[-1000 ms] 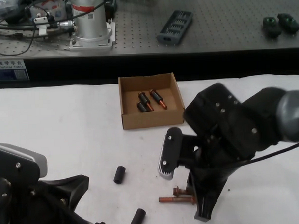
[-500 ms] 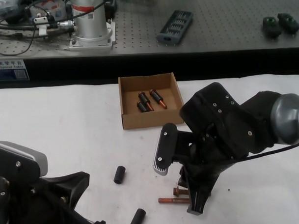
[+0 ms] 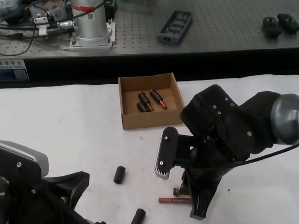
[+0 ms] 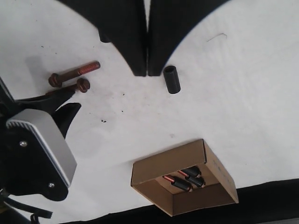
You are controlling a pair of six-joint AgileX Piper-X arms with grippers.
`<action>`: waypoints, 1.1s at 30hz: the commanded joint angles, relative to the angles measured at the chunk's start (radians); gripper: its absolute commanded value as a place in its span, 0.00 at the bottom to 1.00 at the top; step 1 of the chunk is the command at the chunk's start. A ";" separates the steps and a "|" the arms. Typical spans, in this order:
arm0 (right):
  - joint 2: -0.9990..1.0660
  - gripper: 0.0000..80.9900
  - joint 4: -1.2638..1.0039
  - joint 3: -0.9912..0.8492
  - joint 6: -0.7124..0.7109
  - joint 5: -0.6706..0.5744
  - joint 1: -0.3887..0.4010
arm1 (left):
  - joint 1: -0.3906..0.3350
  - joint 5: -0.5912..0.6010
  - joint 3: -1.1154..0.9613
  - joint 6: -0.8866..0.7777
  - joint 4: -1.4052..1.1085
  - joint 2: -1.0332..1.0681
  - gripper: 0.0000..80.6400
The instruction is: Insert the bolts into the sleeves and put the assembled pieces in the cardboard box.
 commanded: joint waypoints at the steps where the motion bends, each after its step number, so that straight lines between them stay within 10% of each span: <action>1: 0.016 0.21 -0.001 -0.004 -0.005 -0.018 0.004 | 0.005 -0.011 -0.001 0.009 -0.012 0.001 0.01; 24: 0.107 0.21 -0.028 -0.004 -0.012 -0.017 0.004 | 0.005 -0.011 0.011 0.010 -0.020 0.001 0.01; 29: 0.113 0.01 -0.032 -0.004 -0.012 0.002 0.004 | 0.005 -0.011 0.011 0.010 -0.020 0.001 0.01; 33: 0.113 0.07 -0.045 -0.004 -0.012 0.045 0.004 | 0.005 -0.011 0.011 0.010 -0.020 0.001 0.01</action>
